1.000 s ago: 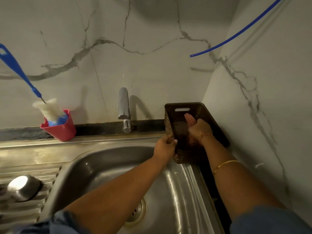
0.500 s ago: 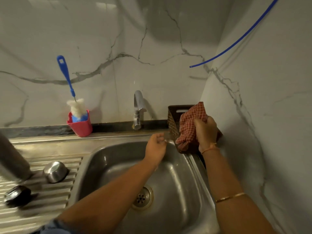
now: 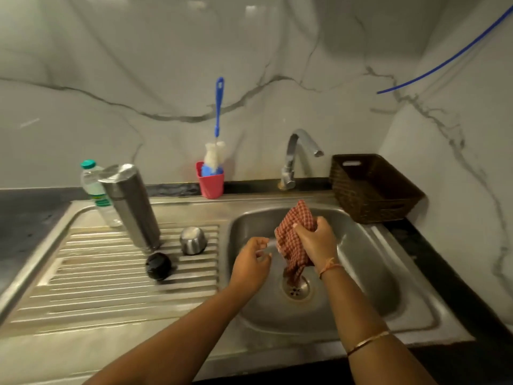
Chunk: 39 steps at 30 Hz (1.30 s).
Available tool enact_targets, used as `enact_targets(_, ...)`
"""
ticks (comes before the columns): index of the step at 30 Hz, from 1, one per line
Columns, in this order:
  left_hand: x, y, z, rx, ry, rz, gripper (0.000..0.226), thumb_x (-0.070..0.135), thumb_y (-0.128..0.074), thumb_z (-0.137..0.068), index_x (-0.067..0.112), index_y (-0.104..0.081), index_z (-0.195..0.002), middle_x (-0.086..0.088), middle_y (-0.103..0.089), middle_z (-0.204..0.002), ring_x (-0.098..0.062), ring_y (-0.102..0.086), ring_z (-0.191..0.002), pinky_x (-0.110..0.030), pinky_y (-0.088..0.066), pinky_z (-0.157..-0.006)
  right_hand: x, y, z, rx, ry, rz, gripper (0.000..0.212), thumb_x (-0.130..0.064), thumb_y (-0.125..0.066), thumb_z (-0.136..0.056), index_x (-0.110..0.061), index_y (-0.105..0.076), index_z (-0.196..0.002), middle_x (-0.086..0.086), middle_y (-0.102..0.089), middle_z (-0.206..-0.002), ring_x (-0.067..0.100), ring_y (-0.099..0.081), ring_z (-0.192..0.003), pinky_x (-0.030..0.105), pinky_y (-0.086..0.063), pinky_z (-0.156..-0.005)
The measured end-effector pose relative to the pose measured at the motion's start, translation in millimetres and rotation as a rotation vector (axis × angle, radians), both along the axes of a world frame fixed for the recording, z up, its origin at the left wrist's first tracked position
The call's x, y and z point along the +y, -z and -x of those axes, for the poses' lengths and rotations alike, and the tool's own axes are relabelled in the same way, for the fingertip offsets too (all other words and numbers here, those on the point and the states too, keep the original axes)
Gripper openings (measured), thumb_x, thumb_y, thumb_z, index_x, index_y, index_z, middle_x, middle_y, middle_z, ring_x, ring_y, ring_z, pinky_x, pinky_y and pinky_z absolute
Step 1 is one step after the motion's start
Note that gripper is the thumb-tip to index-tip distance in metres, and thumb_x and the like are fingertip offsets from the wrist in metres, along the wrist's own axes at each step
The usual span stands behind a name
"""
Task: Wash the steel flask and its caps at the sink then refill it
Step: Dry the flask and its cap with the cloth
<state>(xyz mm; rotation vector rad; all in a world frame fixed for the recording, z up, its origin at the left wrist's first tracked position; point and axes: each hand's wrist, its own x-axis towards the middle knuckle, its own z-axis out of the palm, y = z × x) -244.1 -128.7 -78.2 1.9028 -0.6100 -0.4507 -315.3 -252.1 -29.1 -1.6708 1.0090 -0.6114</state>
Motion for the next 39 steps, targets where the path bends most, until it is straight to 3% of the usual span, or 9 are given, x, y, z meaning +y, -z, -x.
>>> enact_targets(3, 62.5, 10.2, -26.4, -0.082, 0.101, -0.026, 0.023, 0.008, -0.057, -0.091, 0.016, -0.059, -0.112, 0.002, -0.062, -0.108, -0.016, -0.061, -0.101, -0.026, -0.048, -0.084, 47.0, 11.1, -18.8, 0.023, 0.028, 0.0, 0.012, -0.02, -0.06, -0.088, -0.01, -0.054, -0.091, 0.001, -0.059, -0.081, 0.016, -0.058, -0.075, 0.026, -0.046, -0.06)
enact_targets(5, 103.9, 15.9, -43.1, -0.154, 0.141, -0.014, 0.02, 0.007, -0.058, -0.09, 0.02, -0.061, -0.105, 0.001, -0.067, -0.103, -0.016, -0.064, -0.096, -0.037, -0.052, -0.086, 73.7, 20.0, -27.9, 0.05, 0.065, 0.0, 0.013, -0.02, -0.06, -0.087, -0.009, -0.054, -0.089, 0.003, -0.059, -0.082, 0.022, -0.06, -0.079, 0.031, -0.048, -0.065)
enact_targets(11, 219.0, 30.7, -96.3, -0.27, -0.003, 0.086, 0.024, 0.012, -0.062, -0.086, 0.036, -0.06, -0.087, 0.022, -0.068, -0.087, -0.001, -0.065, -0.077, -0.02, -0.053, -0.067, 141.8, 33.3, -58.2, 0.099, 0.205, 0.09, 0.019, -0.02, -0.059, -0.086, -0.004, -0.055, -0.094, 0.007, -0.059, -0.087, 0.027, -0.056, -0.079, 0.034, -0.046, -0.069)
enact_targets(14, 245.6, 30.2, -123.6, -0.264, -0.144, 0.083, 0.029, 0.005, -0.062, -0.088, 0.034, -0.058, -0.087, 0.015, -0.067, -0.078, -0.004, -0.065, -0.074, -0.016, -0.048, -0.061, 162.3, 31.9, -67.1, 0.085, 0.248, 0.119, 0.019, -0.02, -0.059, -0.085, -0.005, -0.055, -0.096, 0.006, -0.058, -0.087, 0.028, -0.056, -0.082, 0.039, -0.048, -0.073)
enact_targets(18, 251.2, 27.3, -159.5, -0.256, -0.255, 0.082, 0.015, 0.008, -0.06, -0.09, 0.016, -0.059, -0.103, 0.002, -0.065, -0.096, -0.017, -0.064, -0.091, -0.019, -0.047, -0.068, 177.4, 26.4, -71.9, 0.074, 0.281, 0.151, 0.016, -0.018, -0.058, -0.086, -0.005, -0.055, -0.096, 0.005, -0.056, -0.086, 0.025, -0.054, -0.079, 0.033, -0.044, -0.069)
enact_targets(23, 229.9, 14.4, -187.4, -0.155, -0.273, 0.061, 0.049, 0.015, -0.071, -0.083, 0.009, -0.048, -0.127, -0.006, -0.055, -0.126, -0.021, -0.052, -0.116, -0.033, -0.048, -0.09, 182.2, 21.2, -73.7, 0.093, 0.328, 0.173, 0.016, -0.017, -0.056, -0.087, -0.005, -0.054, -0.096, 0.004, -0.055, -0.084, 0.024, -0.052, -0.076, 0.032, -0.042, -0.067)
enact_targets(28, 205.9, 1.0, -206.3, -0.057, -0.179, 0.017, 0.084, 0.023, -0.081, -0.074, 0.012, -0.032, -0.142, -0.006, -0.04, -0.147, -0.023, -0.039, -0.133, -0.037, -0.035, -0.108, 179.3, 16.6, -73.0, 0.105, 0.32, 0.181, 0.016, -0.018, -0.055, -0.088, -0.004, -0.053, -0.094, 0.004, -0.055, -0.081, 0.024, -0.053, -0.072, 0.034, -0.046, -0.065)
enact_targets(34, 189.1, -12.0, -223.5, 0.02, -0.096, 0.049, 0.1, 0.019, -0.083, -0.07, 0.014, -0.021, -0.149, -0.006, -0.03, -0.153, -0.025, -0.03, -0.139, -0.04, -0.029, -0.113, 172.0, 19.4, -69.4, 0.089, 0.309, 0.167, 0.015, -0.018, -0.057, -0.086, -0.004, -0.054, -0.092, 0.002, -0.057, -0.077, 0.025, -0.058, -0.072, 0.041, -0.053, -0.069)
enact_targets(39, 184.8, -17.3, -227.1, 0.014, -0.087, 0.06, 0.072, 0.015, -0.082, -0.071, 0.015, -0.044, -0.133, -0.004, -0.054, -0.132, -0.022, -0.051, -0.119, -0.029, -0.042, -0.091, 167.3, 21.1, -66.6, 0.082, 0.322, 0.152, 0.014, -0.016, -0.057, -0.087, -0.004, -0.054, -0.091, -0.002, -0.054, -0.073, 0.021, -0.055, -0.069, 0.041, -0.053, -0.069)
